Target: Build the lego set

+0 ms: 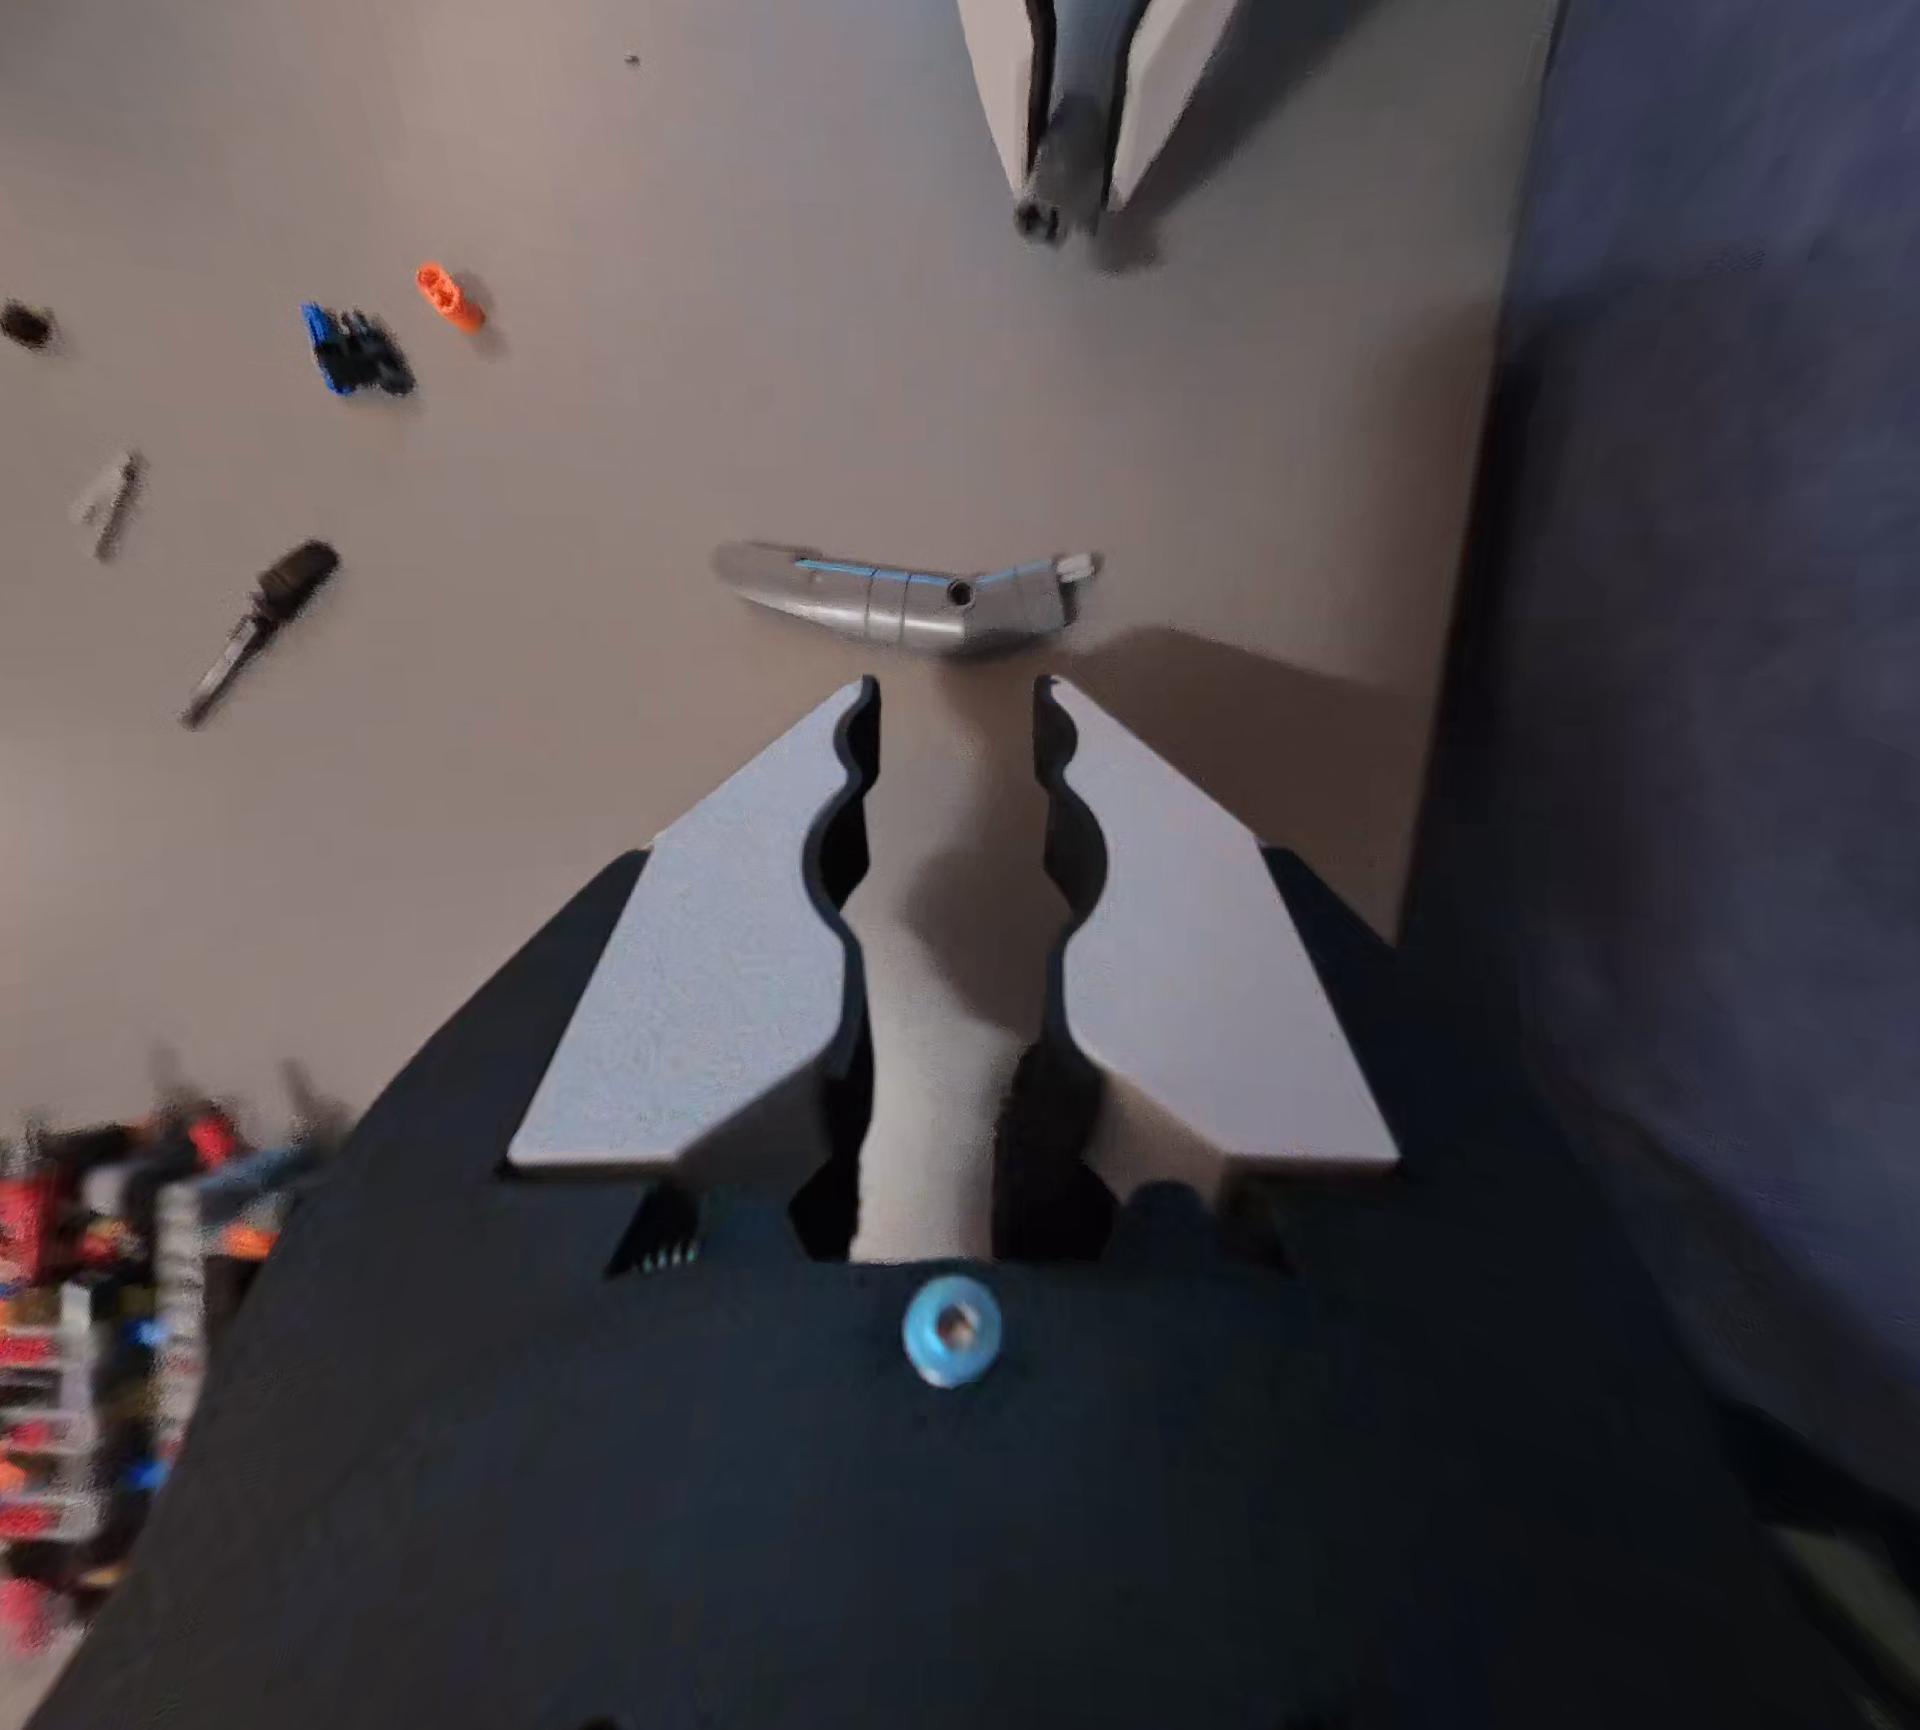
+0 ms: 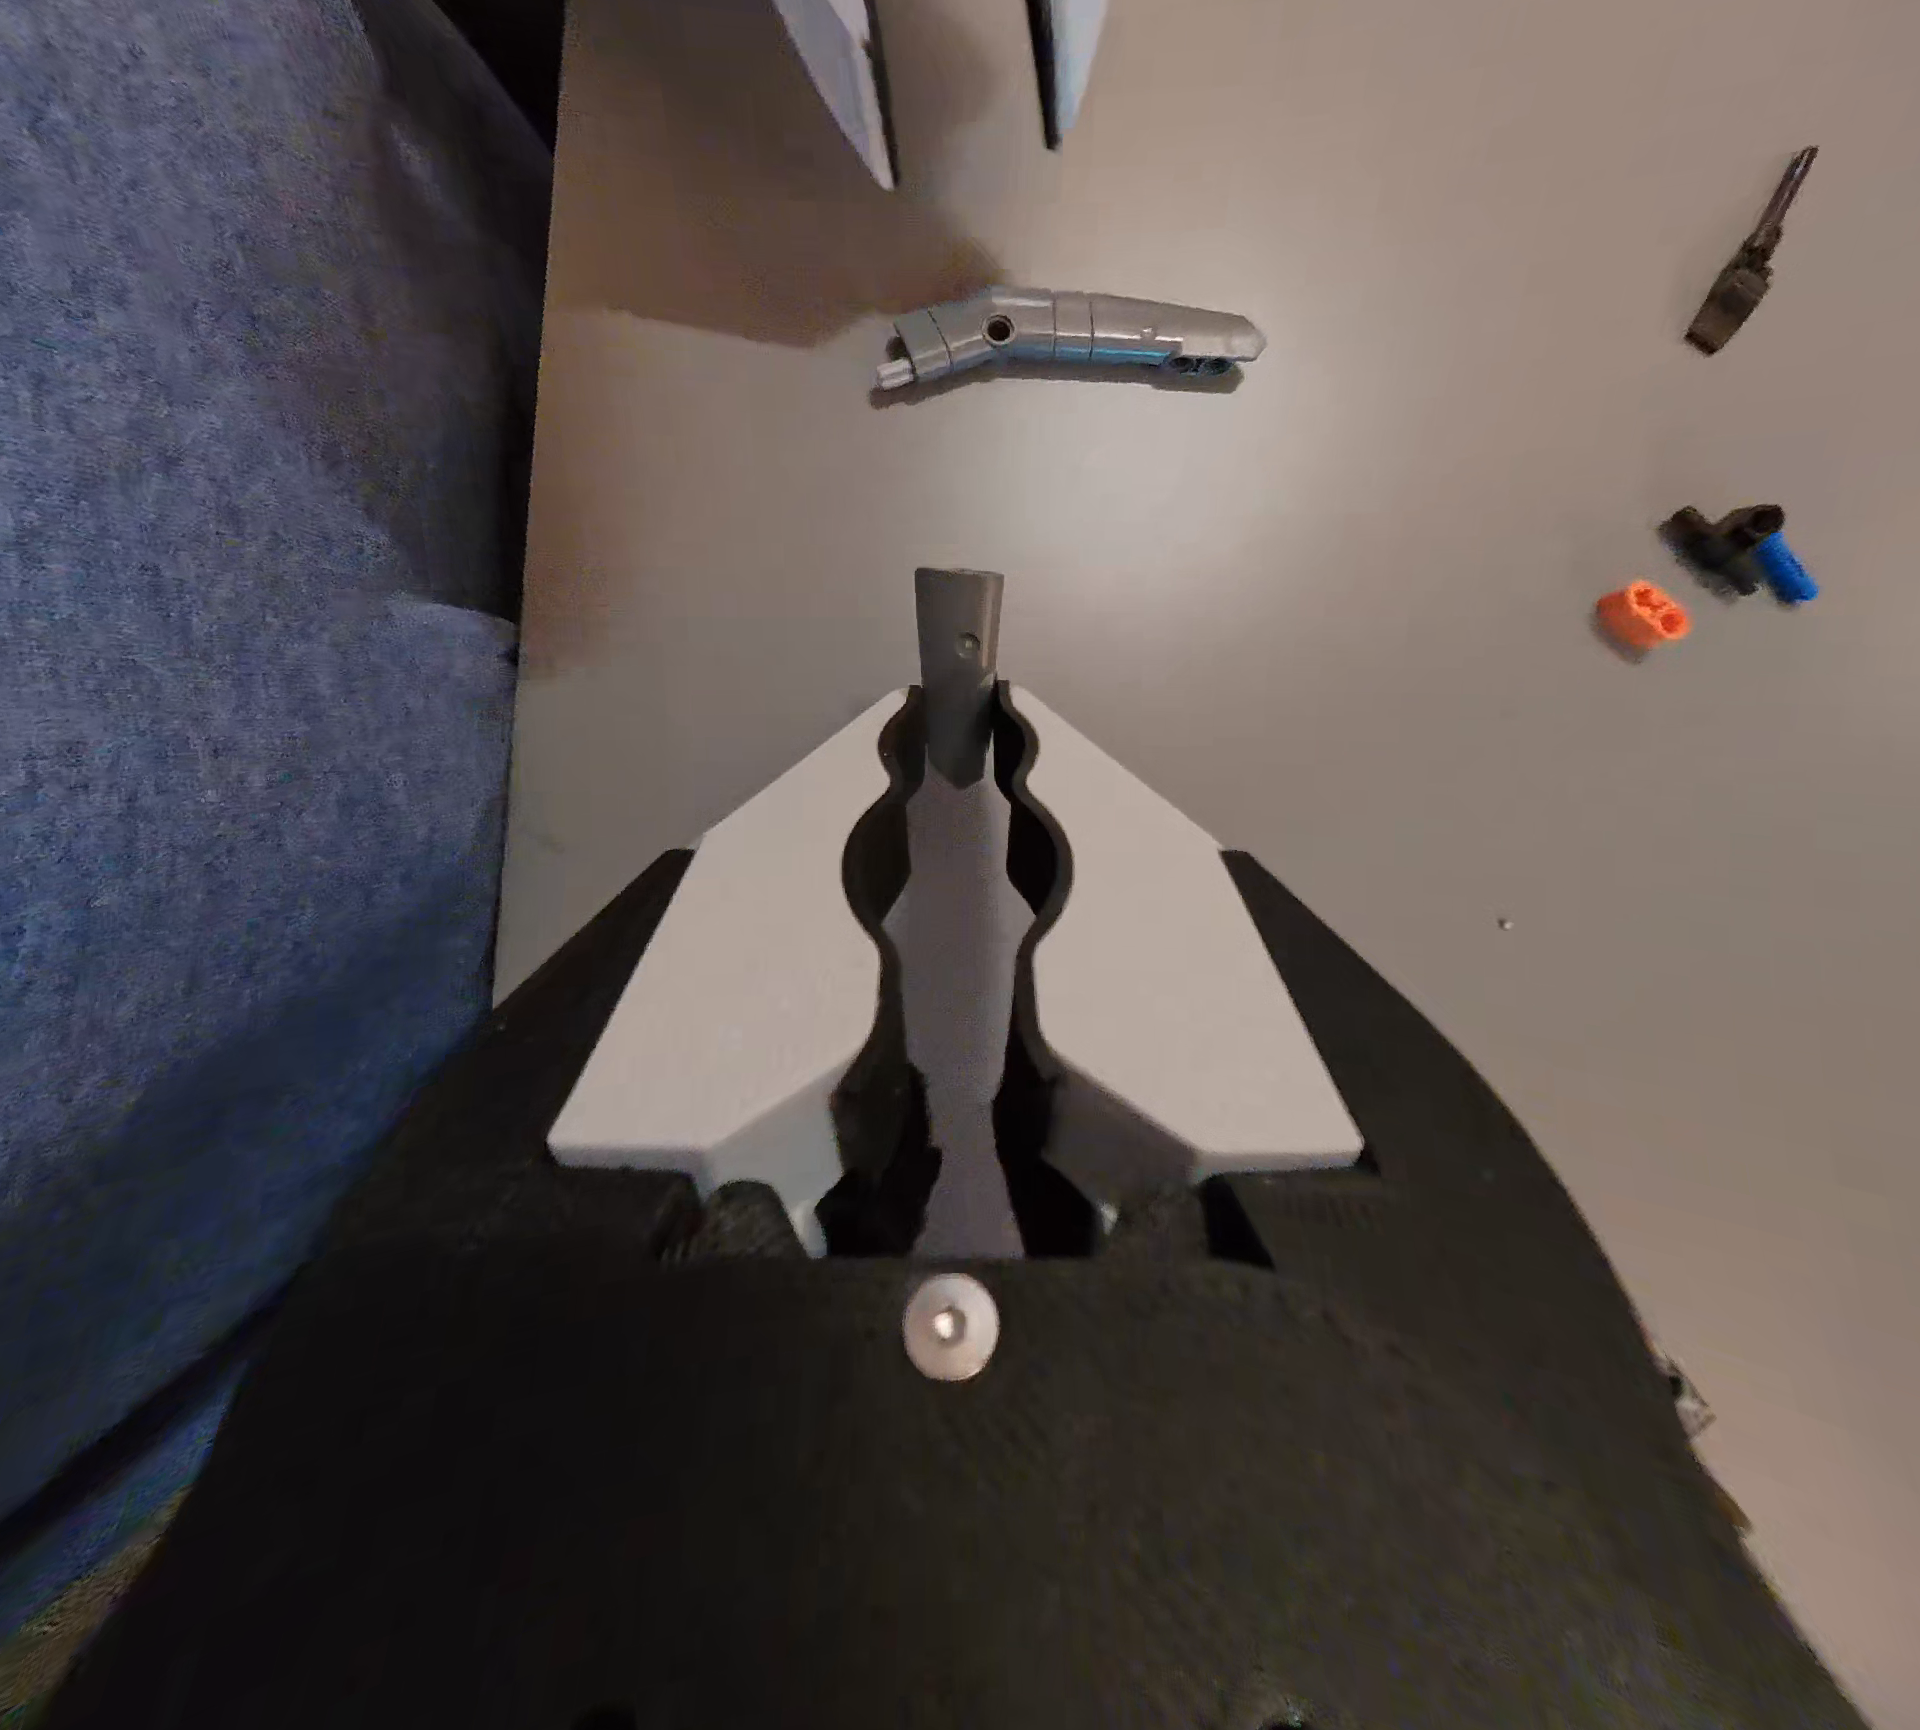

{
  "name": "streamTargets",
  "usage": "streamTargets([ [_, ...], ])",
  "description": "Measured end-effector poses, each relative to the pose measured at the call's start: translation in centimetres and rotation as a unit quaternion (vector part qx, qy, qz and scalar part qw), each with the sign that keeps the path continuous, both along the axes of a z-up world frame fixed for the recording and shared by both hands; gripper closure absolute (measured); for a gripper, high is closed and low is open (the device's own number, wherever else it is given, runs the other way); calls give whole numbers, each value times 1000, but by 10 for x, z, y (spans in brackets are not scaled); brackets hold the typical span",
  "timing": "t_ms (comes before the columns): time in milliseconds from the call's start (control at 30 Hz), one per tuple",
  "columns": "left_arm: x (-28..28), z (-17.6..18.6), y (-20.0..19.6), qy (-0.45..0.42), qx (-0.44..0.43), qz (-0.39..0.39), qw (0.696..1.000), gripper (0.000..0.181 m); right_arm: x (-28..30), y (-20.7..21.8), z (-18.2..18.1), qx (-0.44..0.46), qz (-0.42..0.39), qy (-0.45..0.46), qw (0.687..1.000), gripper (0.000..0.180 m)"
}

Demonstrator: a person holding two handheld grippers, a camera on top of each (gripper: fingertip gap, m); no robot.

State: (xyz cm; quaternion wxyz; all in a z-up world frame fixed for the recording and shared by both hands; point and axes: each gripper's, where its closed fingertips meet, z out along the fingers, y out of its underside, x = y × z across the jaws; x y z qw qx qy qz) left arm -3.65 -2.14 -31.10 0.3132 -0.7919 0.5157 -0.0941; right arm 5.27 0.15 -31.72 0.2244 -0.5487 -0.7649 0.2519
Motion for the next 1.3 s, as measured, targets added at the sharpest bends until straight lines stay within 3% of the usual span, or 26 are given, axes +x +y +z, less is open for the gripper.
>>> streamTargets([
  [100,-1,-7,12,83,72,-77,991,149,0,-4,-1,-22,-3,-6,1000,169],
  [167,10,1,16,82,105,-129,983,147,3,-6,-3,-36,-4,-13,999,169],
  [367,16,-16,15,112,54,-225,966,152,7,-11,-8,-66,-6,-23,998,169],
  [600,35,-20,18,62,11,-177,982,167,10,-7,-11,-89,-16,-29,995,169],
  [700,39,-19,25,43,-5,-113,993,161,11,-4,-11,-89,-16,-35,995,169],
  [867,36,-19,18,32,-33,-107,993,152,10,2,-12,-80,-17,-58,995,169],
  [1000,38,-21,19,20,-32,-104,994,165,6,3,-13,-92,-20,-88,992,169],
  [1300,37,-20,21,-20,-39,-90,995,166,-2,5,-14,-75,-17,-175,982,169],
])
